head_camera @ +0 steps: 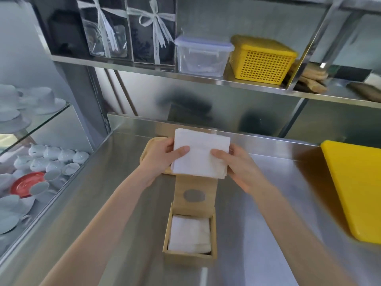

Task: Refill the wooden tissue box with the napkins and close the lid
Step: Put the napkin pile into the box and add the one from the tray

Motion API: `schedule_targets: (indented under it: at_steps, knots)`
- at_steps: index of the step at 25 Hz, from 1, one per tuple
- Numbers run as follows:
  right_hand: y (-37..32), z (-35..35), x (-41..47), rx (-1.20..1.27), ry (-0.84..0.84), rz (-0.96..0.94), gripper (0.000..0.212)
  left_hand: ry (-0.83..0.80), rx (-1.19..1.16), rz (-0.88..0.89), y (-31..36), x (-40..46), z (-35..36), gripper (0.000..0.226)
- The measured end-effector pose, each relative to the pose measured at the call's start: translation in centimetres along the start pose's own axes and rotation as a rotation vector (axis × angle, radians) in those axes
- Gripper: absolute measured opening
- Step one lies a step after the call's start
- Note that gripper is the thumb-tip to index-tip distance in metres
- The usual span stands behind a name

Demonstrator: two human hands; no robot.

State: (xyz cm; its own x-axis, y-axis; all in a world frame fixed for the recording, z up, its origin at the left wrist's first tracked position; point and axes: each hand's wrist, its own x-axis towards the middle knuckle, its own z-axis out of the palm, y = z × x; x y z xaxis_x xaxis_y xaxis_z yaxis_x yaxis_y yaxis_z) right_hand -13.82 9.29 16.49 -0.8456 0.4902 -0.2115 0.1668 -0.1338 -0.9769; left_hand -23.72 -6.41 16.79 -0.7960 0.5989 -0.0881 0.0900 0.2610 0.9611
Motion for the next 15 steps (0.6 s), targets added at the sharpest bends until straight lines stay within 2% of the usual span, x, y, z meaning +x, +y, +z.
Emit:
schedule_targets:
  at_steps: [3,6,12,15]
  knots:
    - [1.8,-0.3,-2.5,0.028,-0.035,0.089,0.027,-0.006,-0.023,0.001,-0.5,-3.1,0.5,0.034]
    - [4.1,-0.7,-4.5,-0.057,-0.031,0.073,0.011,-0.013,-0.049,-0.055,-2.1,-5.1,1.0,0.029]
    - [8.9,-0.6,-6.8,-0.353,0.077,0.145,0.017,0.036,0.118,-0.172,-8.0,-7.3,2.9,0.027]
    - [10.8,-0.6,-7.2,-0.501,0.103,0.144,0.005,0.031,0.259,-0.214,-9.8,-7.8,3.8,0.024]
